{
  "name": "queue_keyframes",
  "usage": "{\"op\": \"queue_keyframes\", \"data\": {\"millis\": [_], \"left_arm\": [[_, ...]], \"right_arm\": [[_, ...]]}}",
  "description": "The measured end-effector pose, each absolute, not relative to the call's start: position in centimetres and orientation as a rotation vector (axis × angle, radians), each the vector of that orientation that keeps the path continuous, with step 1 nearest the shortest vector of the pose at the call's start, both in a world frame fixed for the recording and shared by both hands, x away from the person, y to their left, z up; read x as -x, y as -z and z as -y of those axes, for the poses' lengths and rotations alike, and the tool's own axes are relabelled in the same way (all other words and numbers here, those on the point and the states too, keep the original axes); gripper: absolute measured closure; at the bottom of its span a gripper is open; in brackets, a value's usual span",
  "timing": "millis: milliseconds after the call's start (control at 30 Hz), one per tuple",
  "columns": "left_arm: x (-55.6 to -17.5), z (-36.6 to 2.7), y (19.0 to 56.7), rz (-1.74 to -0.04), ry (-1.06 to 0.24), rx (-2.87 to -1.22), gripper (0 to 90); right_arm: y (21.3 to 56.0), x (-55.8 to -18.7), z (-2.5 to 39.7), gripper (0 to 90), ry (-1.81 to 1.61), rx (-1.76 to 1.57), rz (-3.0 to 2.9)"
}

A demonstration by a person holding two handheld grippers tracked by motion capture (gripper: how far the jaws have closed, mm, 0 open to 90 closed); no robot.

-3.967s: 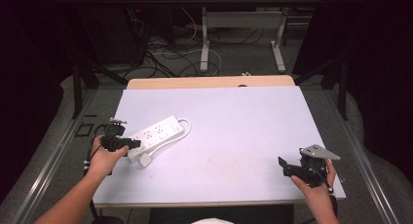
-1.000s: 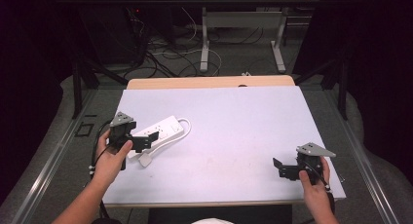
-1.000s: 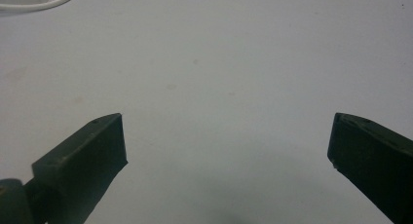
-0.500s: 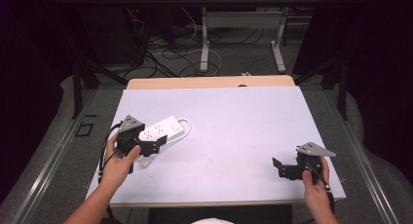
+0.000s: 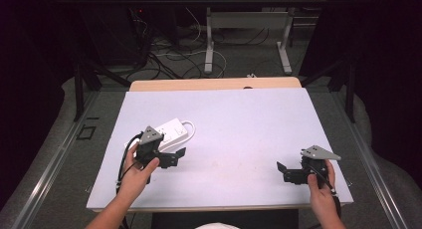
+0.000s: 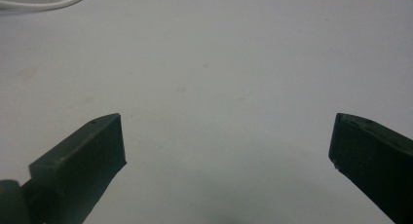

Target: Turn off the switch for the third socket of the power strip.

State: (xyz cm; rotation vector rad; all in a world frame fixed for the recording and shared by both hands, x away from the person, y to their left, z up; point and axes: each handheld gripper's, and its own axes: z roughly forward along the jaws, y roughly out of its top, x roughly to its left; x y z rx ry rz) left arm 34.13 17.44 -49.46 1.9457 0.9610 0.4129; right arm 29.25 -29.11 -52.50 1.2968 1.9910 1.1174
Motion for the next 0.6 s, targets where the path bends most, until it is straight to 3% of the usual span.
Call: {"op": "queue_keyframes", "data": {"millis": [600], "left_arm": [[-32.6,-15.4,51.8,-0.922,-0.366,-1.938,3.3]], "right_arm": [[52.6,-29.3,29.0,0.0,-1.107,-1.269,-2.007]]}}
